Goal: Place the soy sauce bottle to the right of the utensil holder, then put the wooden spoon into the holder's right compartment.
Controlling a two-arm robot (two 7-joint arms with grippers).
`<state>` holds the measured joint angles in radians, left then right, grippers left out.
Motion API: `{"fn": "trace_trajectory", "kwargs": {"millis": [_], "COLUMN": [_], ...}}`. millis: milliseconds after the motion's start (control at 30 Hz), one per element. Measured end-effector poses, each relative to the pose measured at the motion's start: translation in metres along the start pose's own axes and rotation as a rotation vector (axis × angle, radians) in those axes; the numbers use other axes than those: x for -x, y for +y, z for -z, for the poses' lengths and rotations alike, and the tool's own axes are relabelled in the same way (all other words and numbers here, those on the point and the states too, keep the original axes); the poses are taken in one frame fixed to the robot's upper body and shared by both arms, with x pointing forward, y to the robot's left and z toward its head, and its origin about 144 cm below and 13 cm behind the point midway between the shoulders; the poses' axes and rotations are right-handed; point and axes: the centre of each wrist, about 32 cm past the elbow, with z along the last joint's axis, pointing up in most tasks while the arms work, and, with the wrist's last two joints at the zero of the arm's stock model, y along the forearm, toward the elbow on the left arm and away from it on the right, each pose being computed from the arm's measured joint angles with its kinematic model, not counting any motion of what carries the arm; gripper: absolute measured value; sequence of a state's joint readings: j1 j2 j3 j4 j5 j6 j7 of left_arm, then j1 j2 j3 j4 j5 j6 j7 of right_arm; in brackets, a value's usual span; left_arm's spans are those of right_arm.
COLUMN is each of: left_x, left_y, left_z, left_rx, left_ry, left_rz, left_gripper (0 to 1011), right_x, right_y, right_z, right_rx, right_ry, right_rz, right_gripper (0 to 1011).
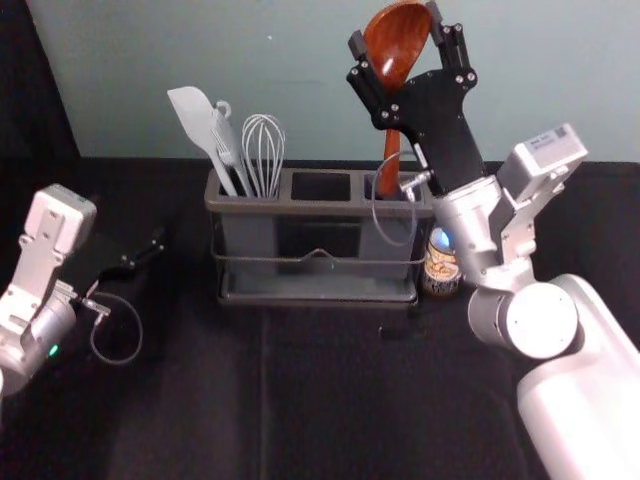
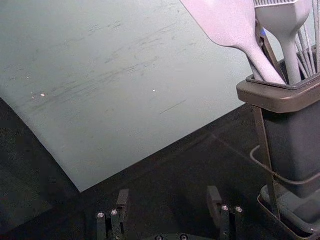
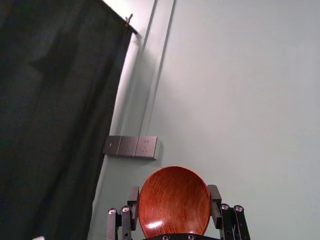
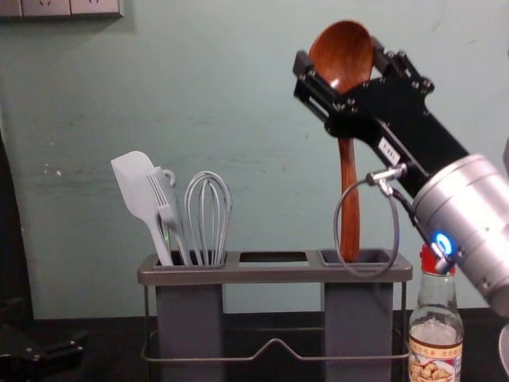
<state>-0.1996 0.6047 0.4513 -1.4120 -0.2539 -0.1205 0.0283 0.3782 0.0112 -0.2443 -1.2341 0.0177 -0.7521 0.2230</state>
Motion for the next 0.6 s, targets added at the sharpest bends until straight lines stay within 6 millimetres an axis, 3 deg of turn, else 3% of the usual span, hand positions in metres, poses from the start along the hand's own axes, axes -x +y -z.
{"fn": "trace_trajectory", "kwargs": {"millis": [600], "left_x": [0.000], "left_y": [0.000], "left_z": [0.000], "left_rx": [0.000], "left_ry": [0.000], "left_rz": [0.000], "left_gripper": [1000], "right_x": [0.009], "right_y": [-0.025], "right_z": [0.022], "right_rx": [0.057], "right_ry": [0.028], "right_rz": [0.000], "right_gripper": [838]}}
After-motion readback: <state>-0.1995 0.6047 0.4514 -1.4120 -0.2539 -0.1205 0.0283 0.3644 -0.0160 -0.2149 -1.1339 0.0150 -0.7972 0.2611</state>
